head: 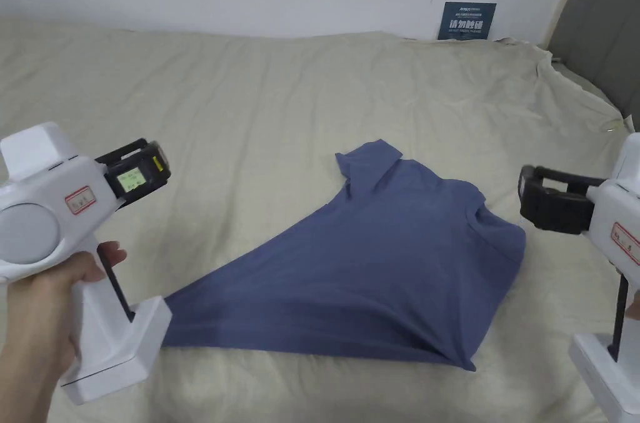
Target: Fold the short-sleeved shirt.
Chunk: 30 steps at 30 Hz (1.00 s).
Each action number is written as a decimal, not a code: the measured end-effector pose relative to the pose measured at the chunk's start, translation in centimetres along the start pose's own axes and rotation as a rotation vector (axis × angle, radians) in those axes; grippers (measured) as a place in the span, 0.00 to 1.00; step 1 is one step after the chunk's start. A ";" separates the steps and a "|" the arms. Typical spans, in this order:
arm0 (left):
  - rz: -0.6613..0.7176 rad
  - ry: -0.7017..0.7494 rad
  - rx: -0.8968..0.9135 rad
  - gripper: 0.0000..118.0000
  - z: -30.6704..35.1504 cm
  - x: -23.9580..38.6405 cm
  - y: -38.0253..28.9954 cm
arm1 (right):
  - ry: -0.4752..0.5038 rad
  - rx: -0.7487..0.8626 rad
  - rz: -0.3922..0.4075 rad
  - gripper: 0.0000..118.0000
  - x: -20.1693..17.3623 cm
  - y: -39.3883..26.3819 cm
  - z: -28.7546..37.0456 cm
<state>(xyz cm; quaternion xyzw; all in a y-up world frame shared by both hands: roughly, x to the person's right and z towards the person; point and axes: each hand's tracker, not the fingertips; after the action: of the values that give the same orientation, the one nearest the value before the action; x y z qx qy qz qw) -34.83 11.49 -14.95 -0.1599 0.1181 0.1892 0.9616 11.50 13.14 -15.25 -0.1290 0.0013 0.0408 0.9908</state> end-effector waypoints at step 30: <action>-0.386 -0.044 0.191 0.00 2.3 4.9 -8.9 | 0.083 0.053 -0.065 0.00 -3.8 -4.9 -0.3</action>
<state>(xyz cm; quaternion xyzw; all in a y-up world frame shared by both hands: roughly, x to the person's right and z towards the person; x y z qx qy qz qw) -26.51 6.09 -11.94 -0.0833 0.0818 -0.0072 0.9931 8.16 8.01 -14.20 -0.1044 0.0392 0.0032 0.9938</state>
